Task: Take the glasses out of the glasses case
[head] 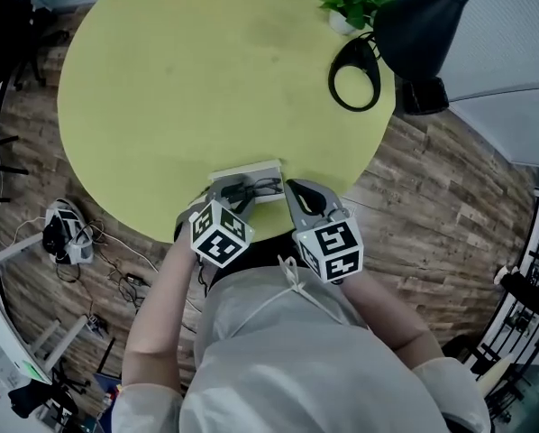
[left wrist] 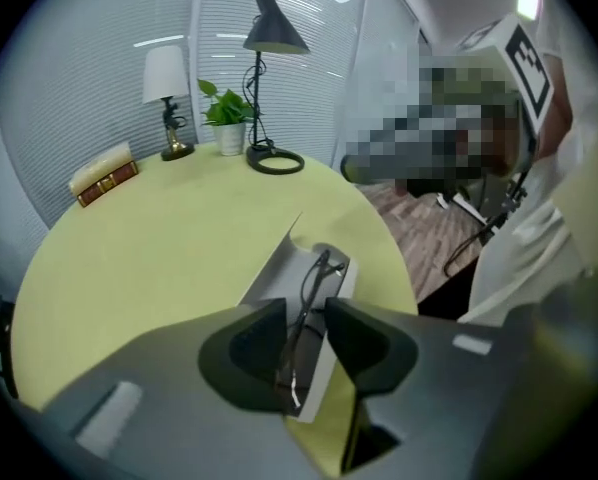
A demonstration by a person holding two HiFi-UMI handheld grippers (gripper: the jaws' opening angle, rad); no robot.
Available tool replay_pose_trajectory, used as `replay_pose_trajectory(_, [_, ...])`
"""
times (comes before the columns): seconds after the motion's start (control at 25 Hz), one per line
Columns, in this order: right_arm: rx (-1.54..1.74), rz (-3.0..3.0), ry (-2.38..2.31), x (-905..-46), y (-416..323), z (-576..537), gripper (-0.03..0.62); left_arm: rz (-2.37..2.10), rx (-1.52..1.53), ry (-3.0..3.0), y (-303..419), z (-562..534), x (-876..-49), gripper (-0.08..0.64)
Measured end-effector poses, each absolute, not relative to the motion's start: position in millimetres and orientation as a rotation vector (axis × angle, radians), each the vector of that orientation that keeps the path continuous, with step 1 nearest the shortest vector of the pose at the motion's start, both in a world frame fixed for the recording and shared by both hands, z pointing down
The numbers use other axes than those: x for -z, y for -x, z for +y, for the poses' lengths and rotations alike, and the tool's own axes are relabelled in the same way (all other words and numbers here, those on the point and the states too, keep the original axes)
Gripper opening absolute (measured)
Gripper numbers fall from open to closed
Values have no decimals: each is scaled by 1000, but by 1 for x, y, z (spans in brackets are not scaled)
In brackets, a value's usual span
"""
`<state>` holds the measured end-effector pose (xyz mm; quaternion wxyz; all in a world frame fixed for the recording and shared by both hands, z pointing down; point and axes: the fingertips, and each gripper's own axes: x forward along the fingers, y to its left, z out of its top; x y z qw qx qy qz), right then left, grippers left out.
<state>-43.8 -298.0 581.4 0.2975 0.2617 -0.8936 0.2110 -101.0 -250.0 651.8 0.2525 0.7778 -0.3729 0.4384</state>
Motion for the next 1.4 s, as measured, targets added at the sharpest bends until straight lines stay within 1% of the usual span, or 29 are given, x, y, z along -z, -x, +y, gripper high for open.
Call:
replay_pose_trajectory(0.4, [-593,-2332,-735,-588,27,-302,0,-705,-1451,-2198,81,-254,-676,77])
replay_pose_trajectory(0.52, [-604,-2318,-742,-592,22,-301,0,-679,-1502,-2218,82,-256,-680,29])
replay_pose_trajectory(0.56, [-606,-2315,-744,-592,21,-300,0,-668,-1512,-2226,82,-256,-680,25])
replay_pose_trajectory(0.92, [-604,-2327,-782,-583,19,-307,0,-606,-1529,-2260,81,-256,-680,15])
replay_pose_trajectory(1.4, [-556,-2364,-792,-561,21,-310,0,-803,-1476,-2331,91,-270,-645,15])
